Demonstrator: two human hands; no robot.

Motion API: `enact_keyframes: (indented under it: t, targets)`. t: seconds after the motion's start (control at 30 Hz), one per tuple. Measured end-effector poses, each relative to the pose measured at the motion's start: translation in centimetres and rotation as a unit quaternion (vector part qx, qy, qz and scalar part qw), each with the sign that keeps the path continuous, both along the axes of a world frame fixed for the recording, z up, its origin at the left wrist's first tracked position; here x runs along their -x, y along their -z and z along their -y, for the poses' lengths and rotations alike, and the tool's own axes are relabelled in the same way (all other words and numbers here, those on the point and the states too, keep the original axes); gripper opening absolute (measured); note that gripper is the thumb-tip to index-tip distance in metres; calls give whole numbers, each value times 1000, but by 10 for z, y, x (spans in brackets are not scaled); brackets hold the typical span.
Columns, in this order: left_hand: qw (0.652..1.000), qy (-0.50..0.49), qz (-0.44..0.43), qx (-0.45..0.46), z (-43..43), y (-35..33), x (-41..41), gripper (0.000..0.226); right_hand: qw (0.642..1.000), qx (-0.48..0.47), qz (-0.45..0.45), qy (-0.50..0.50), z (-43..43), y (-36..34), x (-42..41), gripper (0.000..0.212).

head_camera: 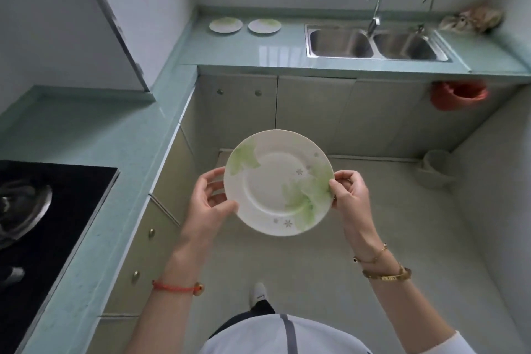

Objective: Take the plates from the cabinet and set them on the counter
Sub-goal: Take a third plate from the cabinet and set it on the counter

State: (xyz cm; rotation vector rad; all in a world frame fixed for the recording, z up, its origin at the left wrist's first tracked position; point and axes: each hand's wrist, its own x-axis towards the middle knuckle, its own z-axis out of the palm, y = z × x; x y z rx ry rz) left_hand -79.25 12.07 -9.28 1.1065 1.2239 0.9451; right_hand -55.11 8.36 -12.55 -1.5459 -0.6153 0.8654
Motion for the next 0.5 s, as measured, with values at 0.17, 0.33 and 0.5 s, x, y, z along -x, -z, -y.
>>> enact_keyframes:
  t: [0.17, 0.33, 0.5]
  targets:
    - [1000, 23, -19, -5, -94, -3, -4, 62, 1000, 4, 3, 17, -83, -1, -5, 10]
    - [999, 30, -23, 6, -171, 0, -13, 61, 1000, 11, -4, 27, -157, 0, -13, 7]
    - [1000, 8, -18, 19, -252, 7, -30, 63, 1000, 13, -5, 13, -245, 7, -30, 9]
